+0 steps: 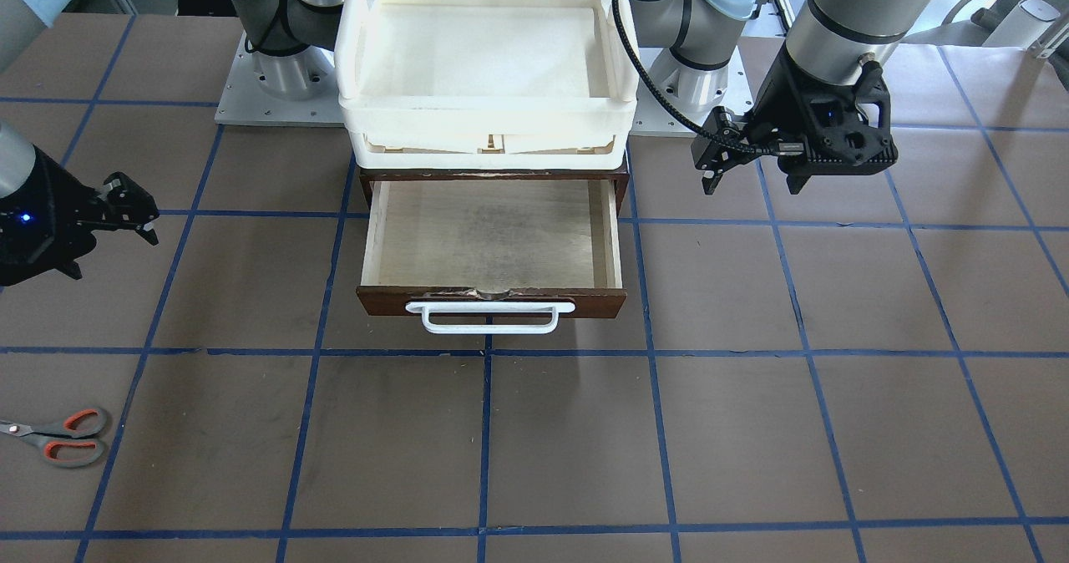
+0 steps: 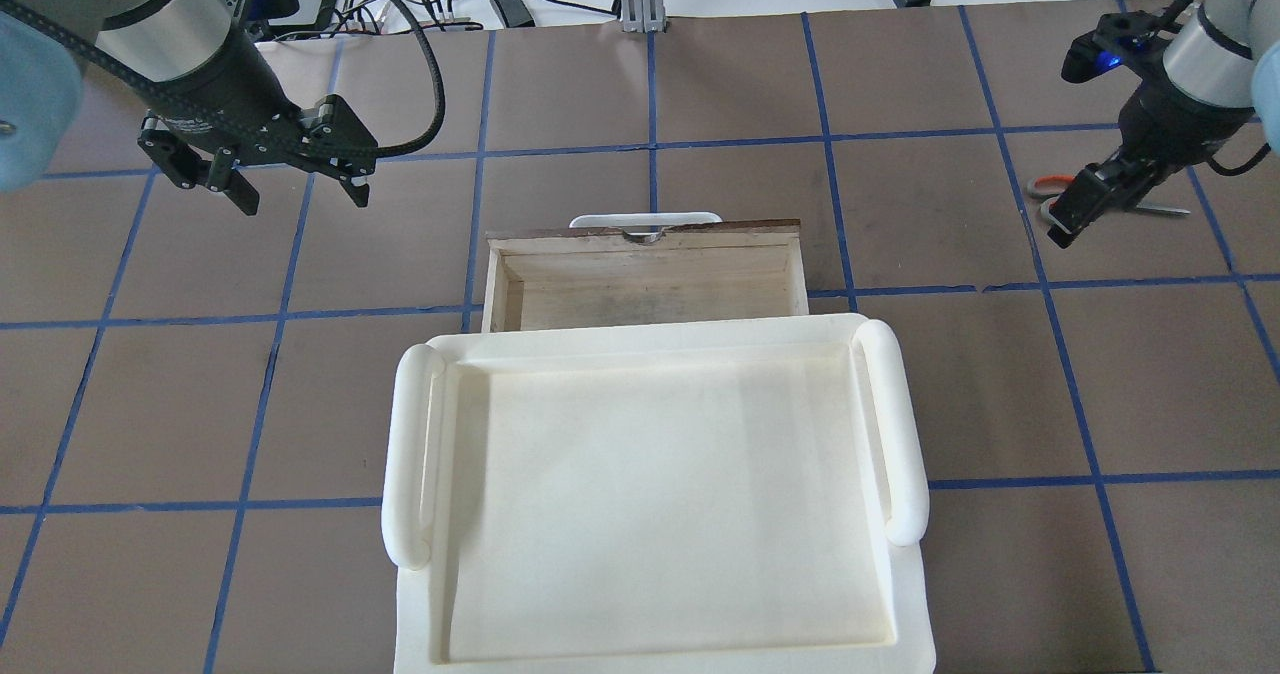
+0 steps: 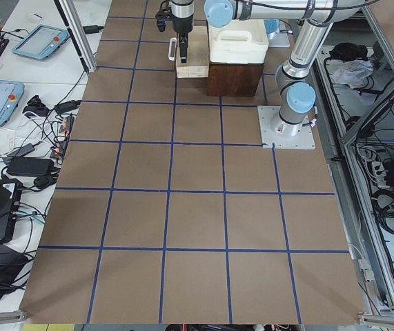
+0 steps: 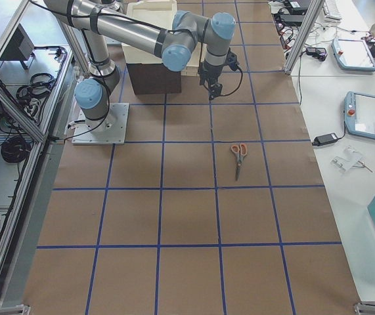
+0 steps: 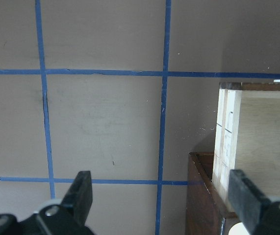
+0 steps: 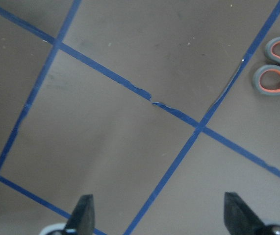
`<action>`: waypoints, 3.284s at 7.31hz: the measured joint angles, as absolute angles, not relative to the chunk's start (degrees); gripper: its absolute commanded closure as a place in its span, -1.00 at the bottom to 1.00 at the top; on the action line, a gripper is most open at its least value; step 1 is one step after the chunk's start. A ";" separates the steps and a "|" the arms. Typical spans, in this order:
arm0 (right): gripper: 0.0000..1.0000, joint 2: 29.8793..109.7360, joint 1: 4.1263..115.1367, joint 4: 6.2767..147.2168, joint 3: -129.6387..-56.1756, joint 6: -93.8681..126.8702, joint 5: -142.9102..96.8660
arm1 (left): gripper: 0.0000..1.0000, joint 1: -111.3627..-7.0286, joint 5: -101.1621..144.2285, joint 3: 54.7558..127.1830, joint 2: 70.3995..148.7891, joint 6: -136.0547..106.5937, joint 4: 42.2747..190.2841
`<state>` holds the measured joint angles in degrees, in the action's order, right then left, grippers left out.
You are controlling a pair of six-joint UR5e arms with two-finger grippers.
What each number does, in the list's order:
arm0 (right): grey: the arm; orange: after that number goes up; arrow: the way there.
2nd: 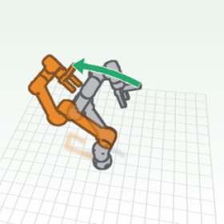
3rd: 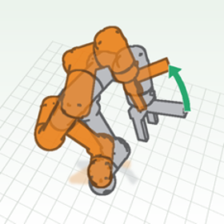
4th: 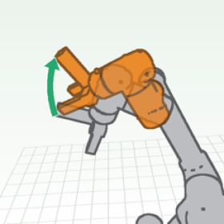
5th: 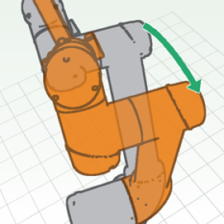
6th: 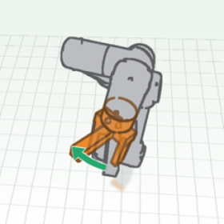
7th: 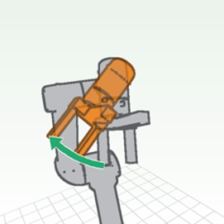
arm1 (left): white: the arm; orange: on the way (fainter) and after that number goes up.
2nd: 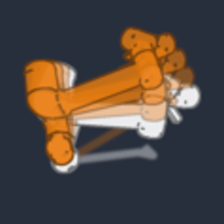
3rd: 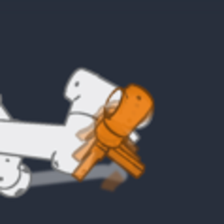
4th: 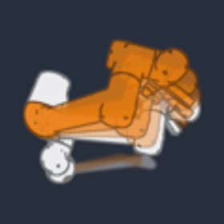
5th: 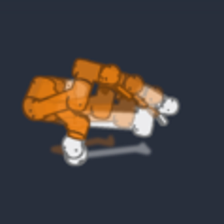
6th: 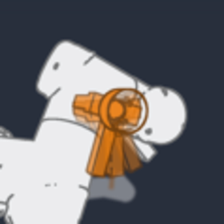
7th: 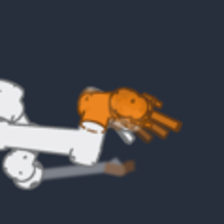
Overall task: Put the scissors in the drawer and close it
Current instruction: 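Move the right gripper over the grey-and-orange scissors and lower onto them, then close the right gripper on the scissors handles and lift them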
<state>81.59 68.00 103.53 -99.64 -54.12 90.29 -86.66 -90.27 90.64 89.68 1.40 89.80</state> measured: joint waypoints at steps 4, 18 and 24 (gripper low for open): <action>-0.78 67.75 61.29 124.97 -100.06 -88.09 90.52 | -1.00 -86.66 -90.24 90.70 89.65 1.41 89.74; 0.50 53.22 60.52 129.55 -89.21 -111.42 87.45 | -1.00 -86.66 -90.22 90.70 89.65 1.39 89.77; 1.00 56.35 60.47 127.77 -89.14 -111.11 87.62 | -1.00 -86.66 -90.26 90.70 89.65 1.41 89.82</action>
<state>56.35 60.47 127.77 -89.14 -111.11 87.62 -86.66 -90.26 90.70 89.65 1.41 89.82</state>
